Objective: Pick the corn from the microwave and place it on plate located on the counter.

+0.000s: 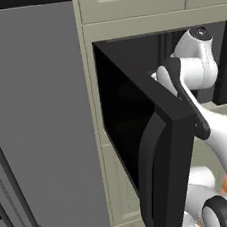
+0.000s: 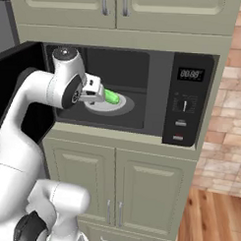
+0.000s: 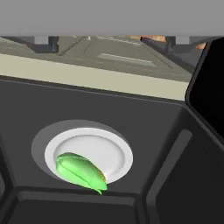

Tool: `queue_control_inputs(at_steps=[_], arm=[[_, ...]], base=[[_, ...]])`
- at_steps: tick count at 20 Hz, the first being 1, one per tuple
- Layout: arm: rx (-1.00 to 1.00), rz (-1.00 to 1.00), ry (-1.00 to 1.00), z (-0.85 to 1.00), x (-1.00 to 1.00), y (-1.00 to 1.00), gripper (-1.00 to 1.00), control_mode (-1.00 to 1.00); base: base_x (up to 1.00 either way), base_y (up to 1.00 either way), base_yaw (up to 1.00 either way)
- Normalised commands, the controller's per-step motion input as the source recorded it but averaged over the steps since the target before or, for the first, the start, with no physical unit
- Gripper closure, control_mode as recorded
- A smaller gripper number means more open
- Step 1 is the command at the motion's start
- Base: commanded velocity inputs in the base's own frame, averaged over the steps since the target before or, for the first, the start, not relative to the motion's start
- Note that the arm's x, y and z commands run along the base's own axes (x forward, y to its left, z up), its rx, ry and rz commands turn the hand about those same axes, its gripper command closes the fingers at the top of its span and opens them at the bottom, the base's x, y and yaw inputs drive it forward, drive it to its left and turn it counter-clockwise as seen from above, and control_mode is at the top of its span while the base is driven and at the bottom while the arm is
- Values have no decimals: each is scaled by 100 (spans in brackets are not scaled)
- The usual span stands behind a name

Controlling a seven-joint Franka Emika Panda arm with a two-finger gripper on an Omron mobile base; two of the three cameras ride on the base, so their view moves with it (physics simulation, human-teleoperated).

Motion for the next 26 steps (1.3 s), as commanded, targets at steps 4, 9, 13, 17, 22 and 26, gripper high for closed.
queue_control_inputs(at_steps=[4, 9, 13, 17, 22, 26], arm=[[5, 11, -13, 9, 50, -32, -100, -100], [0, 13, -2, 0, 63, -3, -100, -100], [0, 13, 0, 0, 67, 0, -100, -100], [0, 10, 0, -14, 53, -1, -100, -100], [0, 4, 0, -56, 29, -7, -100, -100], [0, 2, -3, -13, 48, 0, -100, -100]], base=[[0, 0, 0], [0, 0, 0], [0, 0, 0], [0, 0, 0], [0, 0, 0], [0, 0, 0]])
